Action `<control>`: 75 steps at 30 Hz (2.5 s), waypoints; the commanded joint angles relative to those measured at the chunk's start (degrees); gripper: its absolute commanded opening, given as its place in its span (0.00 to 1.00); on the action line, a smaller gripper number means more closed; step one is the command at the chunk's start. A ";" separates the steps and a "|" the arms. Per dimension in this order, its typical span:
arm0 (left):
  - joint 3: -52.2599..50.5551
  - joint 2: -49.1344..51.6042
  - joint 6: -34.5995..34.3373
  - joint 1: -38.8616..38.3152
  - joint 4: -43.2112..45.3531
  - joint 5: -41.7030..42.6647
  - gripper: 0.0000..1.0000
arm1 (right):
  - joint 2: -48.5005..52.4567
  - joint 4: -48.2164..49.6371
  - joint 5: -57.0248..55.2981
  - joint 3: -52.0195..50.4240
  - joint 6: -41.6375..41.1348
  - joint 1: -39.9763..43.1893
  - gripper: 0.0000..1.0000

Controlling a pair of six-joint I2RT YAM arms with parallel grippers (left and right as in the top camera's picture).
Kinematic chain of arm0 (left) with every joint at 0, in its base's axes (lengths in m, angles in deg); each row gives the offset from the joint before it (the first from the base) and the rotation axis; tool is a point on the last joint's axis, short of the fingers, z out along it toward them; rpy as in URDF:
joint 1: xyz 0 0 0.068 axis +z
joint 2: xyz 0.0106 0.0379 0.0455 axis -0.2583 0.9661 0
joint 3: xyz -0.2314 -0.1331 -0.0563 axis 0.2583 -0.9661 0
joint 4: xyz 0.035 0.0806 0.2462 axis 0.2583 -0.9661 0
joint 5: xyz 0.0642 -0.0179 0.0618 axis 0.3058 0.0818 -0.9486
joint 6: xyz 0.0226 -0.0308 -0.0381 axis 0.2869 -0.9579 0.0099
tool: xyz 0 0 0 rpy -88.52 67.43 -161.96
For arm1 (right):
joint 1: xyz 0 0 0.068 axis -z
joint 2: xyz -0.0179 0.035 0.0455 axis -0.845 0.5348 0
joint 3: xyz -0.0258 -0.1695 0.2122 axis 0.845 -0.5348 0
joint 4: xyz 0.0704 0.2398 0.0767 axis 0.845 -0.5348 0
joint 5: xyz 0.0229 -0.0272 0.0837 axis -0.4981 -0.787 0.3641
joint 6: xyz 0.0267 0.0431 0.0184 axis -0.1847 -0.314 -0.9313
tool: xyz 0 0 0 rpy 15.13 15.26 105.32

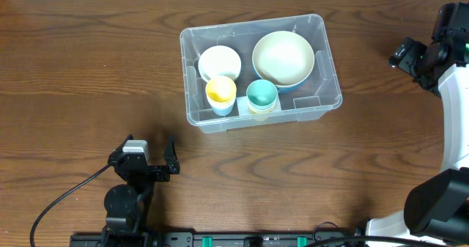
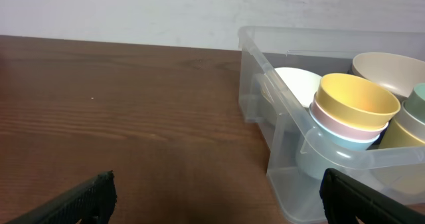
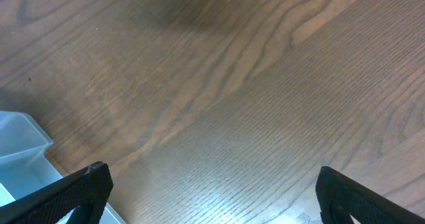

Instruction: Pack container

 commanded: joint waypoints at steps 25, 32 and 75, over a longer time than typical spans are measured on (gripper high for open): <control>-0.72 -0.35 0.76 0.35 -2.47 0.63 0.98 | -54.18 40.96 -4.55 -45.20 9.51 -13.46 0.99; -0.72 -0.35 0.76 0.35 -2.47 0.63 0.98 | -74.07 53.46 -2.91 -64.46 10.32 -10.38 0.99; -0.72 -0.35 0.76 0.35 -2.47 0.61 0.98 | -96.43 51.91 6.34 -89.18 25.57 -8.90 0.99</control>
